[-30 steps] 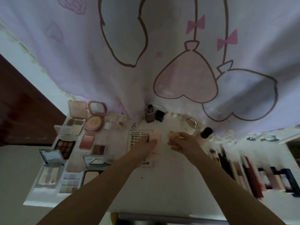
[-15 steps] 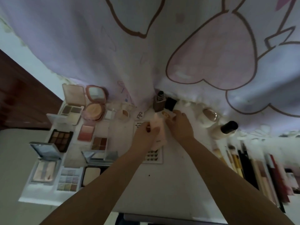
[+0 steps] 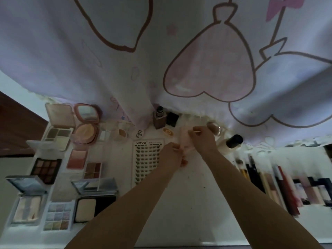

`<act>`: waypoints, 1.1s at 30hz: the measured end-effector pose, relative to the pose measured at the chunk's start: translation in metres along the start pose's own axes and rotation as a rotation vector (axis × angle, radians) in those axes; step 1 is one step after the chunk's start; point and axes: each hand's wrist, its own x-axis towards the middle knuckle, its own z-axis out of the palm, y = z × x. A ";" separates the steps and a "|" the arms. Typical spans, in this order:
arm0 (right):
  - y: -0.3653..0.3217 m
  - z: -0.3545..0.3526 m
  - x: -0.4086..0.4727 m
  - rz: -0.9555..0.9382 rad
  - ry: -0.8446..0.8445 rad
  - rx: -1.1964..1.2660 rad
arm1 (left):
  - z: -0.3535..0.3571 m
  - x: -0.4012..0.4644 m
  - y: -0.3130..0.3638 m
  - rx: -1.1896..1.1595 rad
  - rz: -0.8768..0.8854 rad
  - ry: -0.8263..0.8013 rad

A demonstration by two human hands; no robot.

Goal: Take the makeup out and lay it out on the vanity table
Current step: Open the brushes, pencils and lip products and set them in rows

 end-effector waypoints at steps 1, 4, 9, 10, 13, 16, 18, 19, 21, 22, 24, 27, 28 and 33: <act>-0.001 0.004 0.003 -0.019 -0.006 -0.072 | 0.002 0.000 0.000 0.048 0.007 0.022; 0.000 0.014 0.008 -0.061 0.009 -0.232 | 0.004 0.004 0.000 0.186 0.069 0.073; 0.002 0.016 0.008 -0.086 0.050 -0.308 | 0.003 0.008 0.002 0.426 0.089 0.090; 0.001 0.015 0.006 -0.089 0.034 -0.327 | 0.002 0.007 0.001 0.441 0.088 0.084; -0.011 0.006 -0.007 -0.200 0.005 -0.464 | 0.002 0.003 -0.003 0.510 0.084 0.031; -0.043 -0.029 -0.018 -0.430 0.096 -0.607 | 0.004 -0.006 0.005 0.757 0.214 0.070; -0.058 -0.057 -0.016 -0.453 0.108 -0.753 | 0.008 -0.012 0.020 0.717 0.348 0.088; -0.062 -0.070 -0.012 -0.410 0.074 -0.873 | 0.012 -0.013 0.026 0.718 0.409 0.093; -0.062 -0.083 -0.008 -0.281 -0.044 -1.102 | 0.024 -0.008 0.035 0.694 0.506 0.062; -0.060 -0.084 -0.007 -0.253 -0.078 -1.168 | 0.032 -0.004 0.037 0.700 0.531 0.013; -0.055 -0.080 -0.004 -0.286 -0.077 -1.222 | 0.047 0.005 0.041 0.761 0.583 -0.006; -0.046 -0.078 0.004 -0.360 -0.035 -1.159 | 0.066 0.021 0.039 0.852 0.635 0.084; -0.044 -0.080 0.006 -0.377 -0.035 -1.127 | 0.069 0.025 0.039 0.855 0.650 0.108; -0.054 -0.105 0.007 -0.410 -0.041 -0.849 | 0.059 0.020 0.050 0.682 0.866 0.253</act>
